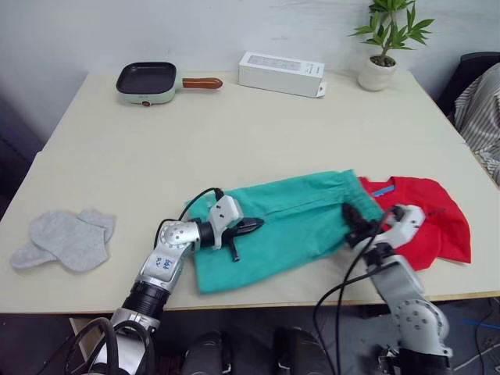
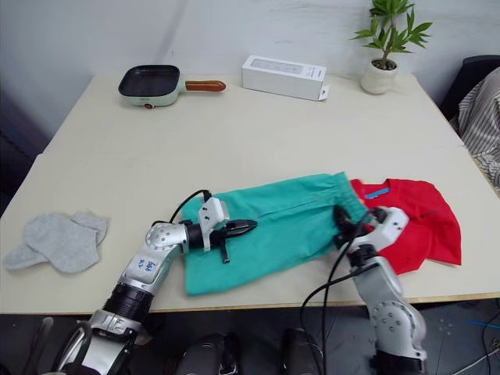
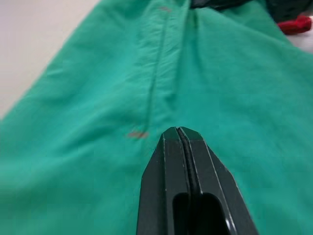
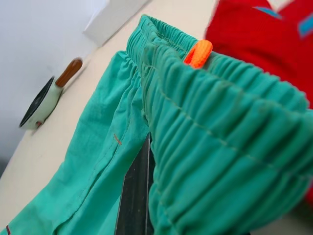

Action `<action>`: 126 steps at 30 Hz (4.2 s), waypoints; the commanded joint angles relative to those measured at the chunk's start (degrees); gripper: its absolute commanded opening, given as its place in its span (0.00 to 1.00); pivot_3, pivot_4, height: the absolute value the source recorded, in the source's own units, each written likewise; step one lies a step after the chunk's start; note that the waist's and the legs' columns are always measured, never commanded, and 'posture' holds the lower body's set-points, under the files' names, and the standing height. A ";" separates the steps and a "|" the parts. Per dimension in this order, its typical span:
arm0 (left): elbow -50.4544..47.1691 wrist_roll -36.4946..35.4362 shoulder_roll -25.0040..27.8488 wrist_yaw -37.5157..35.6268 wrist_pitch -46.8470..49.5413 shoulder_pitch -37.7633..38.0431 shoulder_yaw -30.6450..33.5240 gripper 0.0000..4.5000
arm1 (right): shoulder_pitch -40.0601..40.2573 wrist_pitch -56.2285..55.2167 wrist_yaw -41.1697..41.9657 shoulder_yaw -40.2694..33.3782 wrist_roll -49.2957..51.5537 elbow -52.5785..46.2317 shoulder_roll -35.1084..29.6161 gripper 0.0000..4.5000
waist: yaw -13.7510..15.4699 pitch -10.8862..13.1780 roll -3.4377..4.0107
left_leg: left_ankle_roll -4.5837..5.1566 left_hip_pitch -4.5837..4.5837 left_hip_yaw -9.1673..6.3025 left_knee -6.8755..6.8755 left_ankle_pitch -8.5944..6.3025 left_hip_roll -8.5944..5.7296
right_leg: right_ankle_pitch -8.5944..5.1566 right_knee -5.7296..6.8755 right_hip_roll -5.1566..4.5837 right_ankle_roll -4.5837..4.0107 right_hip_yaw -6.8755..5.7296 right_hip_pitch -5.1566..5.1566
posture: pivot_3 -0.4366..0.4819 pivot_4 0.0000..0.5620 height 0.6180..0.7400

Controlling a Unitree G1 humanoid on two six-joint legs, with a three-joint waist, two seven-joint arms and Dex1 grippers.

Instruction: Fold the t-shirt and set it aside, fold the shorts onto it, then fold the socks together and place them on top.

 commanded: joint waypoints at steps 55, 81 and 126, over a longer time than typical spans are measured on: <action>-21.50 -16.47 12.64 -9.09 19.76 1.67 7.10 0.00 | -30.92 -10.56 66.01 23.51 -33.00 25.55 -14.38 0.10 | -1.37 0.71 0.00 | -0.22 -0.04 0.24 -0.08 0.23 -0.05 | -0.03 0.30 0.20 -0.03 -0.32 -0.23 | 0.48 0.27 1.00; -16.93 -6.50 5.43 2.06 10.23 10.16 3.46 0.00 | -53.09 -40.04 71.17 15.94 -46.81 81.44 -1.97 0.01 | -3.04 0.76 0.06 | -0.55 0.24 0.63 0.10 0.42 0.35 | -0.13 0.98 0.66 -0.23 0.62 -0.51 | 0.48 0.27 1.00; -3.52 -3.28 6.20 -3.27 1.29 5.66 3.48 0.00 | -47.10 55.73 59.00 17.51 -27.75 42.91 -6.43 0.55 | -2.03 0.66 0.06 | -0.62 0.04 0.38 0.09 0.39 0.29 | -0.21 1.31 0.04 -0.67 -0.14 -0.71 | 0.48 0.27 1.00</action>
